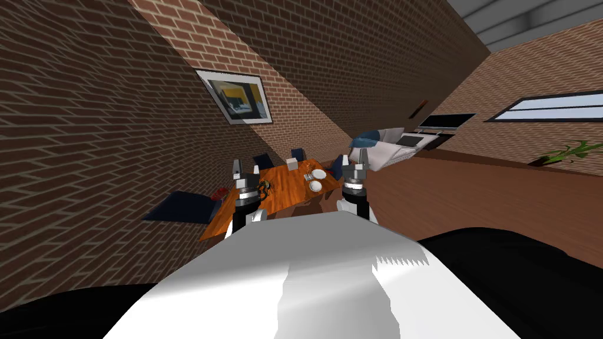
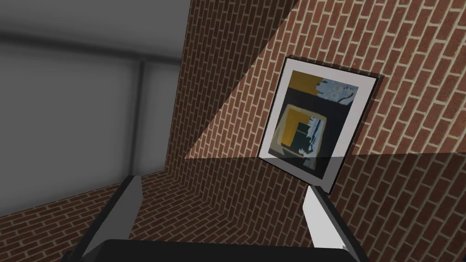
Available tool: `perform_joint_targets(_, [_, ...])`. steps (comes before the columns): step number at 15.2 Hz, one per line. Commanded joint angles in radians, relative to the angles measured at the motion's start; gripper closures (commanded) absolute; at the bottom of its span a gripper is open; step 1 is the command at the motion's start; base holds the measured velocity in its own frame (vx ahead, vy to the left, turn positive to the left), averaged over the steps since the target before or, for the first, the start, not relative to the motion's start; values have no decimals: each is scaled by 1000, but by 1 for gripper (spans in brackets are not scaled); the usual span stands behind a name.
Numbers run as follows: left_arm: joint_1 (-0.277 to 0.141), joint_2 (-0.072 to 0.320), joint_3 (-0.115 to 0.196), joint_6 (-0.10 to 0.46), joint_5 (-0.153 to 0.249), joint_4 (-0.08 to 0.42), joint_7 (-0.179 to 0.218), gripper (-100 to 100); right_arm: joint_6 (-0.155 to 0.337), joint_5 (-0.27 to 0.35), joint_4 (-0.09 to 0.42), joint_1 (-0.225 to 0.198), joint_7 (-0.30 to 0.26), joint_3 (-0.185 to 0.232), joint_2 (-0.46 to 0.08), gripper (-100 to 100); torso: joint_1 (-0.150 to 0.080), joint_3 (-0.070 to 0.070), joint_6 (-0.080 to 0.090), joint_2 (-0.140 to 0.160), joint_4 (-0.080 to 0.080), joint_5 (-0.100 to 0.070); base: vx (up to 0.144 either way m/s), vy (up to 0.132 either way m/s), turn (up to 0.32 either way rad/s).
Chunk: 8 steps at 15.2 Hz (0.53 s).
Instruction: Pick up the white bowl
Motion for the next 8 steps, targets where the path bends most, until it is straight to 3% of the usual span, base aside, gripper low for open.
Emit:
perform_joint_targets(1, [0,0,0,0,0,0,0,0,6,8,15,-3,5,0,-38,-100,0,0,0,0,0,0,-1,1,43])
perform_joint_targets(5, [0,0,0,0,0,0,0,0,32,41,75,-15,25,0,-119,-100,-1,0,0,0,0,0,-5,-2,107])
perform_joint_targets(6, [0,0,0,0,0,0,0,0,32,41,75,-15,25,0,-119,-100,-1,0,-1,0,0,0,-6,-5,120])
perform_joint_targets(8, [0,0,0,0,0,0,0,0,57,74,130,-27,45,1,-169,-100,-1,0,0,0,0,0,-6,-4,162])
